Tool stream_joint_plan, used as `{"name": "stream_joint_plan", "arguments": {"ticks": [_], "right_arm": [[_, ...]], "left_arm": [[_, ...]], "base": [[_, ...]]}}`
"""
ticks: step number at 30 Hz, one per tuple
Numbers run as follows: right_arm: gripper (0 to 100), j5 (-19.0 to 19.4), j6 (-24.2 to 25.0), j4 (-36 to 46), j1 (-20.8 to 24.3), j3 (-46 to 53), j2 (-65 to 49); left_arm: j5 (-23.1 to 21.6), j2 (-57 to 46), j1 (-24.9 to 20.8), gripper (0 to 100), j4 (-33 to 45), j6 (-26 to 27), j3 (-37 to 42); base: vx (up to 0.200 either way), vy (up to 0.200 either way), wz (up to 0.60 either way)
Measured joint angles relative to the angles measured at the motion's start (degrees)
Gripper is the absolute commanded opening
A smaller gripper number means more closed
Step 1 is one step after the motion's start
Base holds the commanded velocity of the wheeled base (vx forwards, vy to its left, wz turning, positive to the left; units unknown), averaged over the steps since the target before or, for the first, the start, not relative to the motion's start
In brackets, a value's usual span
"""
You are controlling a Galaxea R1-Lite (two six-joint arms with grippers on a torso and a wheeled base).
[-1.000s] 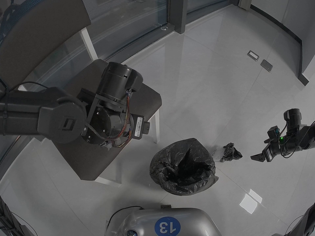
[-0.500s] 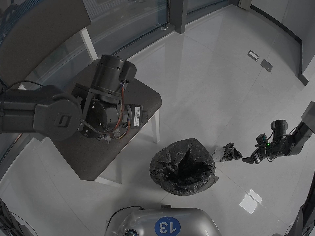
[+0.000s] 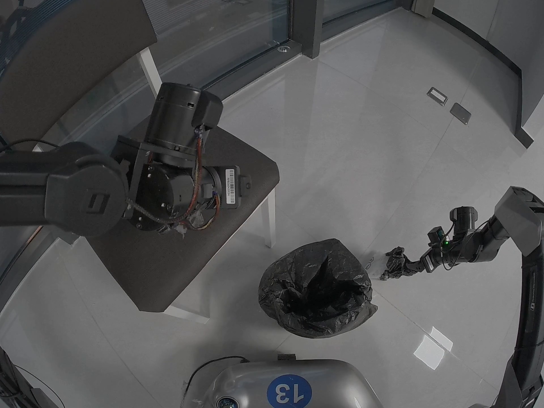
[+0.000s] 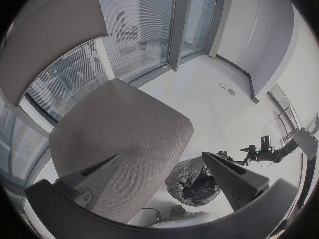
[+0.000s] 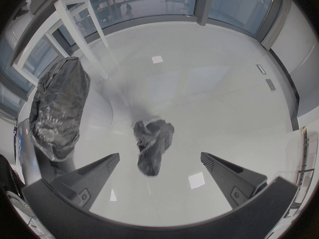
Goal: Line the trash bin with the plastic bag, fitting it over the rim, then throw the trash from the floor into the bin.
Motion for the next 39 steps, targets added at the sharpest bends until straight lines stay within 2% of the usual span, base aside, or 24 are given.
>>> {"name": "stream_joint_plan", "arguments": {"ticks": [7, 20, 24, 28, 39], "right_arm": [[100, 0.0, 2.2, 0.9, 2.3, -3.8, 2.9], [100, -0.3, 3.0, -1.4, 2.1, 4.7, 1.8], [100, -0.4, 6.1, -3.5, 4.0, 6.2, 0.4], [100, -0.4, 10.5, -4.0, 6.1, 4.3, -0.3], [100, -1.6, 13.6, -3.4, 7.9, -6.2, 3.7]], "left_arm": [[0.0, -0.2, 0.0, 100, 0.0, -0.2, 0.0], [0.2, -0.7, 0.1, 100, 0.0, -1.4, 0.0], [0.2, -0.7, 0.1, 100, 0.0, -1.5, 0.0], [0.3, -0.7, 0.1, 100, 0.0, -1.5, 0.0], [0.5, -0.8, 0.2, 100, 0.1, -2.1, 0.3]], "base": [[0.000, 0.000, 0.00], [0.000, 0.000, 0.00], [0.000, 0.000, 0.00], [0.000, 0.000, 0.00], [0.000, 0.000, 0.00]]}}
